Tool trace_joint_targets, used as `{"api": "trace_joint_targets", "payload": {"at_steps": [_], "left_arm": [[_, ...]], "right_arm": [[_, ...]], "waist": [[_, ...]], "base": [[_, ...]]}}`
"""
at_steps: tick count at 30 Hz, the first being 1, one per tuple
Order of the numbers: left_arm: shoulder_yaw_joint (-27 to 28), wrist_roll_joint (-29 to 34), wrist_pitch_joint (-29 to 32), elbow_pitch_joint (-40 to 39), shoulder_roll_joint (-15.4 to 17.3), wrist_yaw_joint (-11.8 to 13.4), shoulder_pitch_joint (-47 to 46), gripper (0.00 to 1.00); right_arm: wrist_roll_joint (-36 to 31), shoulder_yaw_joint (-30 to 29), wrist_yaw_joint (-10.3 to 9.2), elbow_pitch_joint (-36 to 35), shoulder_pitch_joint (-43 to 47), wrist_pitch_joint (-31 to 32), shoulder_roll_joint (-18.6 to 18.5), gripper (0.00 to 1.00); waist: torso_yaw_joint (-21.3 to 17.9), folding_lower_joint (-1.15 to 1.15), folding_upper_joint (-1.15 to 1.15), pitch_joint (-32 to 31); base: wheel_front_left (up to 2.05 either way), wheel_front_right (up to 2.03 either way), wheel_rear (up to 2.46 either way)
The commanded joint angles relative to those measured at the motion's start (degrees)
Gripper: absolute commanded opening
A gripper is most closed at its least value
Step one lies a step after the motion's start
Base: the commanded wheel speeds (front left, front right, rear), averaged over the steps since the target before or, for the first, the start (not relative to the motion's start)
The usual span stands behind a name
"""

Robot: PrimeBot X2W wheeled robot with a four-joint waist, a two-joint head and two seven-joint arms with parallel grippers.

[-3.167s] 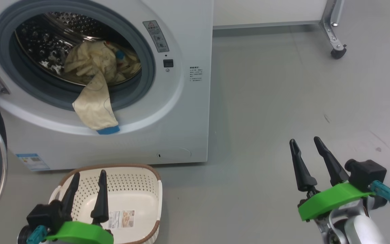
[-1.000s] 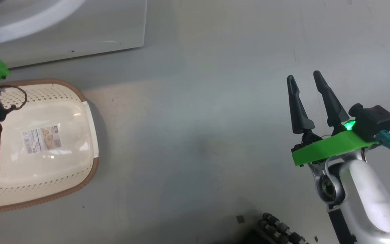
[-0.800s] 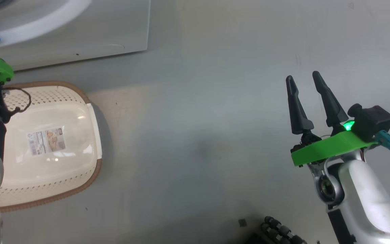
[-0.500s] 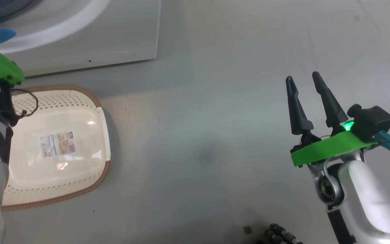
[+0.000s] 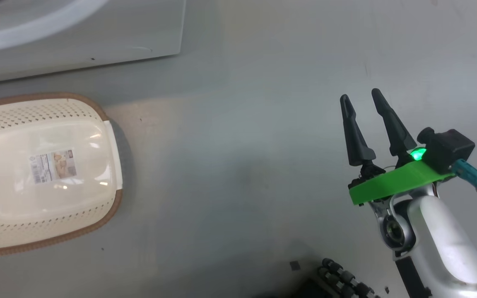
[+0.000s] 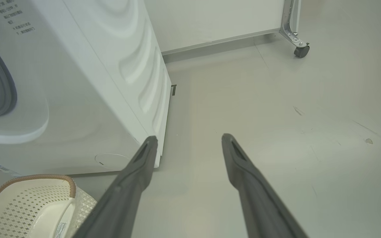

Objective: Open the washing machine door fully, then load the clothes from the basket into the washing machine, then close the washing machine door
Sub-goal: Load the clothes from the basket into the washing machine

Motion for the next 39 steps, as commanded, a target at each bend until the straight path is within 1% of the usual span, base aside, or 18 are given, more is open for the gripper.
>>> {"api": "trace_joint_targets", "payload": {"at_steps": [1, 6, 10, 14, 17, 22, 30, 31, 32, 34, 39], "left_arm": [[0.66, 1.02, 1.31, -2.32, 3.97, -0.52, -3.98, 0.0], [-1.89, 3.7, 7.61, -3.99, 8.68, -2.45, -12.72, 0.0], [-3.18, 4.26, 11.14, -4.02, 10.27, -3.44, -19.1, 0.0], [-5.59, 5.64, 12.93, -2.57, 11.74, -4.1, -24.29, 0.0], [-6.93, 6.51, 12.49, -0.62, 12.58, -4.3, -27.24, 0.0], [-8.71, 7.54, 9.38, 3.25, 12.9, -4.45, -31.39, 0.0], [-10.54, 6.78, 4.14, 10.01, 10.33, -4.55, -34.49, 0.0], [-10.67, 6.59, 3.66, 10.75, 10.16, -4.56, -34.67, 0.22], [-10.58, 6.17, 3.44, 11.63, 9.94, -4.56, -34.84, 1.0], [-10.5, 5.61, 3.64, 12.61, 9.56, -4.57, -34.93, 1.0], [-12.52, 4.33, 2.16, 14.41, 7.87, -4.59, -34.65, 1.0]], "right_arm": [[0.55, 1.13, 0.58, -1.69, -0.73, -0.59, 0.03, 1.0], [2.91, 2.0, 0.58, -2.07, -2.21, -0.6, 0.08, 1.0], [4.62, 3.01, 0.58, -2.08, -3.25, -0.6, 0.09, 1.0], [5.83, 4.25, 0.58, -2.29, -4.37, -0.6, 0.09, 1.0], [6.35, 4.68, 0.58, -2.46, -4.82, -0.6, 0.1, 1.0], [6.25, 4.96, 0.58, -2.4, -5.23, -0.6, 0.1, 1.0], [6.09, 5.14, 0.58, -2.58, -5.59, -0.6, 0.1, 1.0], [6.05, 5.11, 0.58, -2.55, -5.6, -0.6, 0.1, 1.0], [6.01, 5.08, 0.58, -2.5, -5.63, -0.6, 0.1, 1.0], [5.96, 4.98, 0.58, -2.45, -5.65, -0.6, 0.1, 1.0], [4.95, 4.33, 0.58, -2.33, -5.63, -0.6, 0.1, 1.0]], "waist": [[-1.26, 0.0, 0.0, 1.91], [-3.49, 0.0, 0.0, 5.49], [-5.05, 0.0, 0.0, 7.81], [-6.77, 0.0, 0.0, 9.81], [-7.75, 0.0, 0.0, 11.1], [-8.55, 0.0, 0.0, 12.4], [-8.36, 0.0, 0.0, 12.65], [-8.23, 0.0, 0.0, 12.55], [-8.12, 0.0, 0.0, 12.43], [-7.95, 0.0, 0.0, 12.26], [-6.7, 0.0, 0.0, 11.11]], "base": [[0.0, 0.0, 0.0], [0.0, 0.0, 0.0], [0.0, 0.0, 0.0], [0.0, 0.0, 0.0], [0.0, 0.0, 0.0], [0.0, 0.0, 0.0], [0.0, 0.0, 0.0], [0.0, 0.0, 0.0], [0.0, 0.0, 0.0], [0.0, 0.0, 0.0], [0.0, 0.0, 0.0]]}}
